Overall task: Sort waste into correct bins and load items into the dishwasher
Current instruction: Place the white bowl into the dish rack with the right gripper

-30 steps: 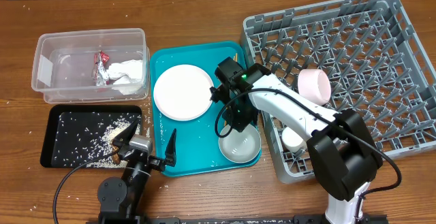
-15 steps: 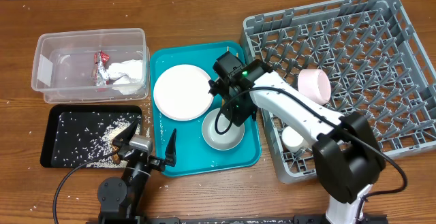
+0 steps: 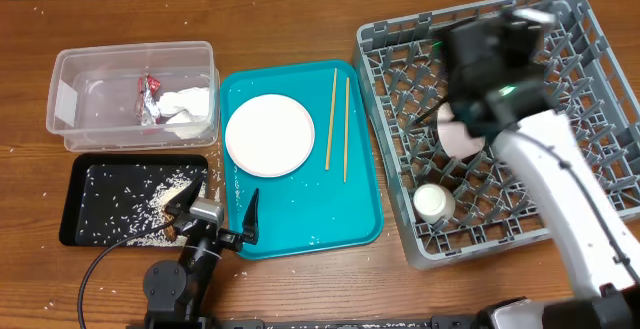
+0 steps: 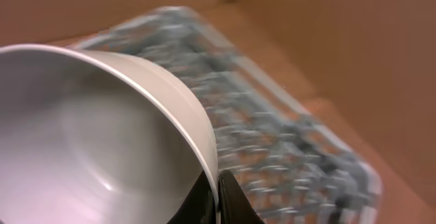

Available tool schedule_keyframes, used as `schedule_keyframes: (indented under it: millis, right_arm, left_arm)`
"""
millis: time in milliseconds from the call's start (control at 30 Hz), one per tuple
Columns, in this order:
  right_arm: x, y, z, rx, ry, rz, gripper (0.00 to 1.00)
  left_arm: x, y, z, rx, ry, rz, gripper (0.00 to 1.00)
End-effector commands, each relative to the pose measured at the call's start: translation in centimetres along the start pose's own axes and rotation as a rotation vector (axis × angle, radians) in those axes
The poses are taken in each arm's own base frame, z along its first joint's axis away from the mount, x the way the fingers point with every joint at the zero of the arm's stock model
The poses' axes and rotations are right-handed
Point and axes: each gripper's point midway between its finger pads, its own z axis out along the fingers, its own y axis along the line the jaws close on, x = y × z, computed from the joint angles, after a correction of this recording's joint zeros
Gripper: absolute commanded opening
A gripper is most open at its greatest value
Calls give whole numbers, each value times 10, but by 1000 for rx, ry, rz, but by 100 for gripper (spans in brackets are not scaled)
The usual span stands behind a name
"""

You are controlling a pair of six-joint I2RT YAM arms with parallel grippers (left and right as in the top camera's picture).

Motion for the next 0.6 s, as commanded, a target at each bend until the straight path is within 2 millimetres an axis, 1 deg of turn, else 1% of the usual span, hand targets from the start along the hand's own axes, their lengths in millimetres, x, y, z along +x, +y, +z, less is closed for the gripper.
schedule_keyframes:
  millis: [0, 33, 67, 167, 200, 267, 333, 367, 500, 567]
  right_arm:
    - [6, -52, 47, 234, 31, 53, 4]
    - [13, -61, 62, 278, 64, 47, 4]
    - [17, -64, 68, 295, 78, 43, 4]
    - [34, -75, 101, 374, 148, 22, 4]
    - [41, -76, 110, 394, 171, 6, 4]
    - [51, -71, 121, 409, 203, -37, 4]
    - [58, -63, 124, 402, 221, -76, 4]
    - [61, -52, 122, 386, 218, -110, 4]
    - [71, -21, 113, 355, 201, -210, 4]
    - [75, -12, 110, 349, 193, -242, 4]
  left_arm:
    - [-1, 0, 0, 1, -9, -12, 100]
    - [-1, 0, 0, 1, -9, -11, 100]
    - [-1, 0, 0, 1, -9, -12, 100]
    - [-1, 0, 0, 1, -9, -12, 100]
    - [-1, 0, 0, 1, -9, -12, 100]
    - [-1, 0, 0, 1, -9, -12, 100]
    - [-1, 0, 0, 1, -9, -11, 100]
    - [-1, 0, 0, 1, -9, -12, 100]
    - [-1, 0, 0, 1, -9, -12, 100]
    - [-1, 0, 0, 1, -9, -11, 100]
